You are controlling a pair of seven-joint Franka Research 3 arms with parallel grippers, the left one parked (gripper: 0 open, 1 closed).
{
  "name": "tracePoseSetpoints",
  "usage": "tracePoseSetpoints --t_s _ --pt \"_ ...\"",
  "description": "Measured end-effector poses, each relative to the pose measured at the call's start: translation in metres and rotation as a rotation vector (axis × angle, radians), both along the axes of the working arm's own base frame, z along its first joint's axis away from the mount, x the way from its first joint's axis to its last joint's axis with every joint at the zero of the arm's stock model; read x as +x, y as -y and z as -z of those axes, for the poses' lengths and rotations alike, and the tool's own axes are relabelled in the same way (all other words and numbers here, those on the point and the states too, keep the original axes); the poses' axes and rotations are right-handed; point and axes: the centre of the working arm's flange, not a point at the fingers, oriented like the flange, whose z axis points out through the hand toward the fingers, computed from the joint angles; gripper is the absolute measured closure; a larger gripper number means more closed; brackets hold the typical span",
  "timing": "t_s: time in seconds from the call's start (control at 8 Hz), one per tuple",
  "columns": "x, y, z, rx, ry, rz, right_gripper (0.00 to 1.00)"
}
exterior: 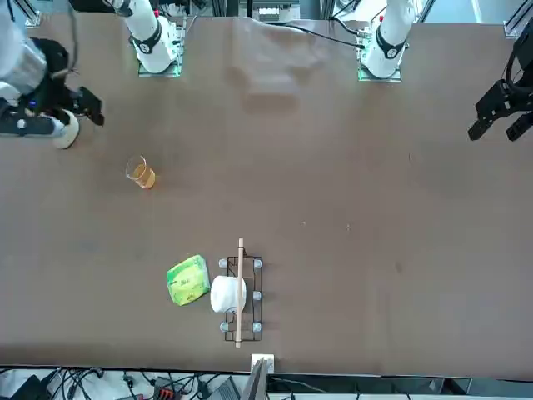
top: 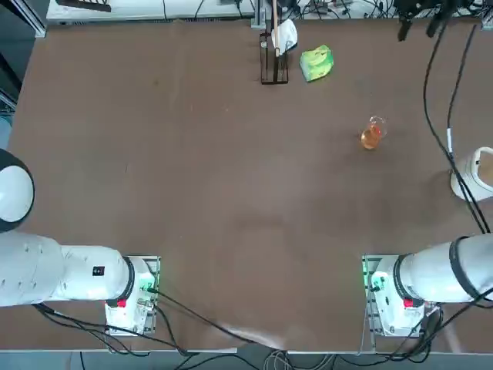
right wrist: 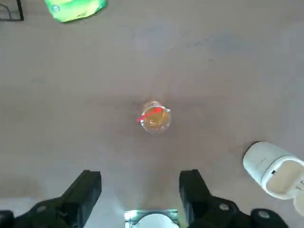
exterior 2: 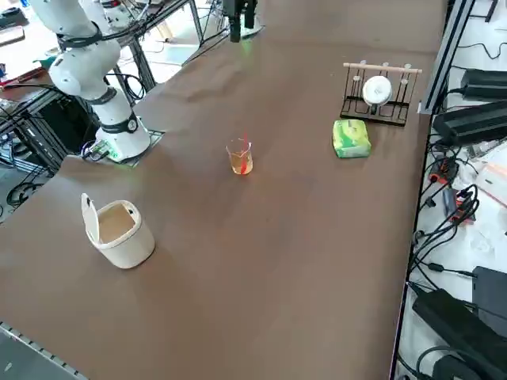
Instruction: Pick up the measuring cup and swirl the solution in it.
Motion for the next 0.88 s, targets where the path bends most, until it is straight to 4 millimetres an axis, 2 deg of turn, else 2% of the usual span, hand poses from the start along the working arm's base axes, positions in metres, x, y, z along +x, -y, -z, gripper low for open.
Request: tracePoseSetpoints --t_s 0.12,0.38,0.75,0.88 --pt "-0.002 -0.028 0.016 -0.046 -0.007 -0.02 0.0" --pt "-0.004 -0.06 0.053 -0.091 0.009 -0.019 0.0" --pt "-0.015 -0.089 0.136 -0.18 0.064 -0.031 0.0" --pt "-0.018 -0.09 0.166 -0.198 0.087 -0.029 0.0"
